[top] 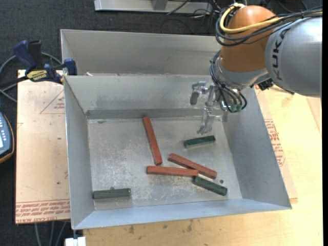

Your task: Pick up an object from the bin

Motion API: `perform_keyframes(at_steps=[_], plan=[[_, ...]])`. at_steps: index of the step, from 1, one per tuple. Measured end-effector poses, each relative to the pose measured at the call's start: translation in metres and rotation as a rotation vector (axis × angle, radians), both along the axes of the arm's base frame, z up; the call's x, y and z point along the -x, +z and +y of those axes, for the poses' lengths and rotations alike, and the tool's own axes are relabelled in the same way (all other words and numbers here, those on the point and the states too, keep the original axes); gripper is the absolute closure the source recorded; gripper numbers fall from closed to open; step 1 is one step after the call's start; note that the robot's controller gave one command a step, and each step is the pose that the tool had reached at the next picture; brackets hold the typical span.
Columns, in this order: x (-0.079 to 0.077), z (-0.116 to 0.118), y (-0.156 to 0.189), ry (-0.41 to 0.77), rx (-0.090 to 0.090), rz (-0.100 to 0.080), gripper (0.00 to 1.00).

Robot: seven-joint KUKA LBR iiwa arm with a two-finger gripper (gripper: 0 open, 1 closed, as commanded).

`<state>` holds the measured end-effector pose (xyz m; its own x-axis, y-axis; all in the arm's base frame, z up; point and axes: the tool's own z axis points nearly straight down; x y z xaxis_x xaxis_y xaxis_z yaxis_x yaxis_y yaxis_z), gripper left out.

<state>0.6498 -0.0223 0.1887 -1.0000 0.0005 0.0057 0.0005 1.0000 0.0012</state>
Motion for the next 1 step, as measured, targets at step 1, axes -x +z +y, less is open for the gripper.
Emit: perform_keyframes(at_steps=[1], plan=[[0.0168,-0.0366,-0.1150,0.100,0.000,0.001,0.00]])
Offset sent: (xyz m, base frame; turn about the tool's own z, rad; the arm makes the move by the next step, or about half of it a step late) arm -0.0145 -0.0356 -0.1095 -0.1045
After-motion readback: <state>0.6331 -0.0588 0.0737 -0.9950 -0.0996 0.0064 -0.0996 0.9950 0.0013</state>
